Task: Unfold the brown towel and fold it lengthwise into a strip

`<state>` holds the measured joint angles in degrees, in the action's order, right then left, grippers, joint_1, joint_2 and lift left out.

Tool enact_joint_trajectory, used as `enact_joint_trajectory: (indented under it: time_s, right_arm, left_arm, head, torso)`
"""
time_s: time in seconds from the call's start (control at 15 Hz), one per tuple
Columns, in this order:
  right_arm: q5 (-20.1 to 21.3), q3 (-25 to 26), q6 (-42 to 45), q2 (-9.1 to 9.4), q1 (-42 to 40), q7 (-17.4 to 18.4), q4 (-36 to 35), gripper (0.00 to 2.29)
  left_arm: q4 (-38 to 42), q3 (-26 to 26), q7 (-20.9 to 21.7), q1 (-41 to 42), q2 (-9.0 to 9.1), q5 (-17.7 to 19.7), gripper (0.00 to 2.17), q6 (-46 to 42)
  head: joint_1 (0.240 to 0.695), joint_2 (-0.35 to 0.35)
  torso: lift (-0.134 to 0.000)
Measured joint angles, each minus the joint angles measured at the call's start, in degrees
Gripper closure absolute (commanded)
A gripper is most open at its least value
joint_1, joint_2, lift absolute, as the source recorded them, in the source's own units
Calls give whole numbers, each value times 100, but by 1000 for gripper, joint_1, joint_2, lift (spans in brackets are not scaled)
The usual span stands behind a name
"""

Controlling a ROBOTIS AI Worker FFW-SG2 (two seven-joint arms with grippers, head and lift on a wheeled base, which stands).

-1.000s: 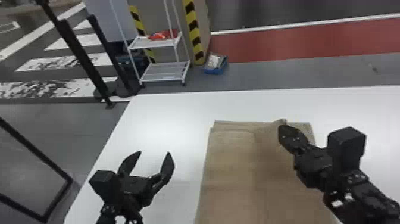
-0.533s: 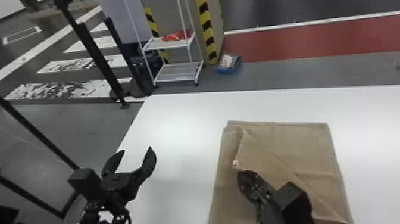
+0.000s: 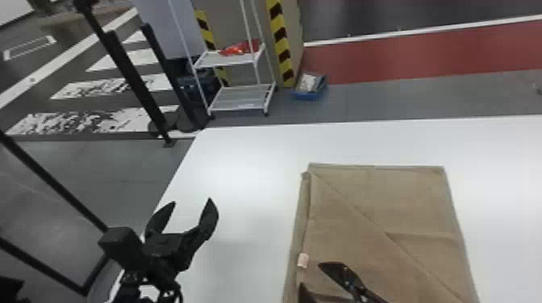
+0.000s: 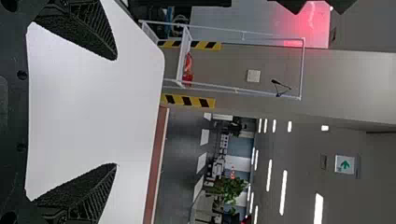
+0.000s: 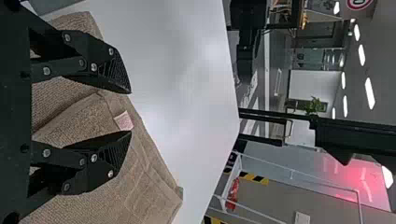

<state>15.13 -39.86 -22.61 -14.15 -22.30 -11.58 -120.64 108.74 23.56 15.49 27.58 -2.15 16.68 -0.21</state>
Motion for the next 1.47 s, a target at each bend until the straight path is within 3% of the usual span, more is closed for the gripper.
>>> enact_joint_trajectory:
  time_s: [0.13,0.33,0.47,0.6,0.8,0.93,1.07,1.27,1.47]
  right_arm:
    - [-159,232,302,-138,-288,-64,-379,63]
    - [-287,844,658,-151,-680,-92,-691,63]
    - [-550,1707,899,23,-1041,-130,-846,66]
    - [-963,2773,1027,318,-1313,-229,-971,66]
    - [-1563,4362,1035,920,-1496,-503,-1009,66]
    - [-1924,5140,1035,1286,-1526,-710,-955,66]
    - [-2246,5692,1016,1396,-1517,-727,-881,66]
    - [-2663,6268,935,1414,-1437,-723,-780,70]
    - [-2998,6624,866,1415,-1316,-780,-614,70]
  left_arm:
    - [-1,-91,276,1,-2,-92,70,7]
    - [47,-164,1003,19,-5,-499,87,15]
    - [174,-176,1683,117,1,-970,130,-20]
    - [407,-164,2255,351,34,-1460,147,-240]
    - [726,-172,3107,626,94,-2027,151,-732]
    - [879,-331,3626,651,108,-2475,167,-756]
    - [1027,-594,3838,653,109,-2838,194,-646]
    - [1164,-1118,4131,654,89,-3697,205,-417]
    - [1134,-1350,4452,652,91,-4158,208,-137]
  head:
    - [695,350]
    - [695,350]
    - [695,350]
    - [695,320]
    - [695,126]
    - [695,10]
    - [695,-145]
    - [695,-295]
    - [695,-350]
  torso:
    - [-121]
    - [-121]
    - [-121]
    - [-121]
    - [-121]
    - [-121]
    - [-121]
    - [-121]
    - [-121]
